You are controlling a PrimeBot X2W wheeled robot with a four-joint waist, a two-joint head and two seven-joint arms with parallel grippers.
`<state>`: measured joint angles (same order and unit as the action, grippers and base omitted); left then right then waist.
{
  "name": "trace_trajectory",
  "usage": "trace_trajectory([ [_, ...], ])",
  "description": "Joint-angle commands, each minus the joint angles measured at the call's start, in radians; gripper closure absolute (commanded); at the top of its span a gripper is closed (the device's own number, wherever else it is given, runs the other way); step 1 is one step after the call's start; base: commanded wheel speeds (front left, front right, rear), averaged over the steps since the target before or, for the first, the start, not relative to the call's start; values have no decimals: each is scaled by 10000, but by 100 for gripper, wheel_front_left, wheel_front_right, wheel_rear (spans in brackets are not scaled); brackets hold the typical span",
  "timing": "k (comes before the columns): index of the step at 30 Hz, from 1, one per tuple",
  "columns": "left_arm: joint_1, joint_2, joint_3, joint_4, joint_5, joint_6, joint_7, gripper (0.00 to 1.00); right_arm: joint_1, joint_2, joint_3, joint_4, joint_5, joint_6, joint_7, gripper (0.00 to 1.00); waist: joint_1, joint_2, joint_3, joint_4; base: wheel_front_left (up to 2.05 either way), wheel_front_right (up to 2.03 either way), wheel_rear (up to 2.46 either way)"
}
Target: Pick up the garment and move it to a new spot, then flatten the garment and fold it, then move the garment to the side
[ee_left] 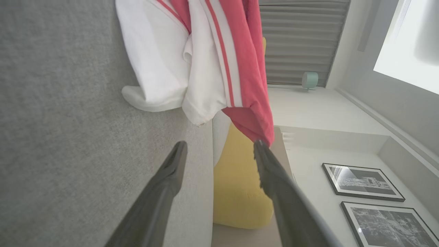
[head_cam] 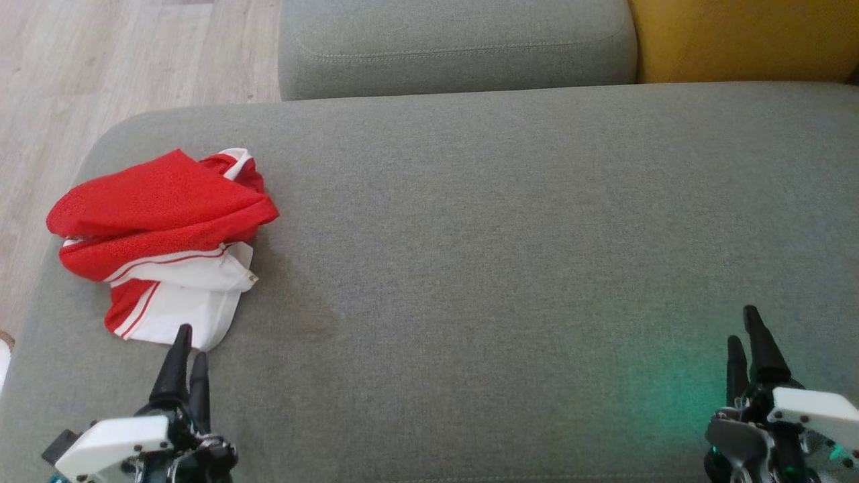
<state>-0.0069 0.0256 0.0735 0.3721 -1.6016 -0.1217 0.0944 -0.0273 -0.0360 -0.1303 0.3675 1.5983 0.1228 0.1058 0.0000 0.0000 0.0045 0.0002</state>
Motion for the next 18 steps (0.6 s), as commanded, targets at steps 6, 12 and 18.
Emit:
trace_trajectory([
  [6, -669, 83, 7, -358, 842, -12, -257, 0, -606, -282, 317, -347, -592, 8, -339, 0, 0, 0, 23, -5, 0, 0, 0],
  [12, -727, 91, -110, -413, 1724, 90, -432, 0, -724, -357, 408, -302, -1389, 11, -517, 0, 0, 0, 46, -9, 0, 0, 0],
  [18, -761, 100, -279, -386, 2543, 255, -608, 0, -807, -379, 526, -250, -2215, 15, -695, 0, 0, 0, 66, -19, 0, 0, 0],
])
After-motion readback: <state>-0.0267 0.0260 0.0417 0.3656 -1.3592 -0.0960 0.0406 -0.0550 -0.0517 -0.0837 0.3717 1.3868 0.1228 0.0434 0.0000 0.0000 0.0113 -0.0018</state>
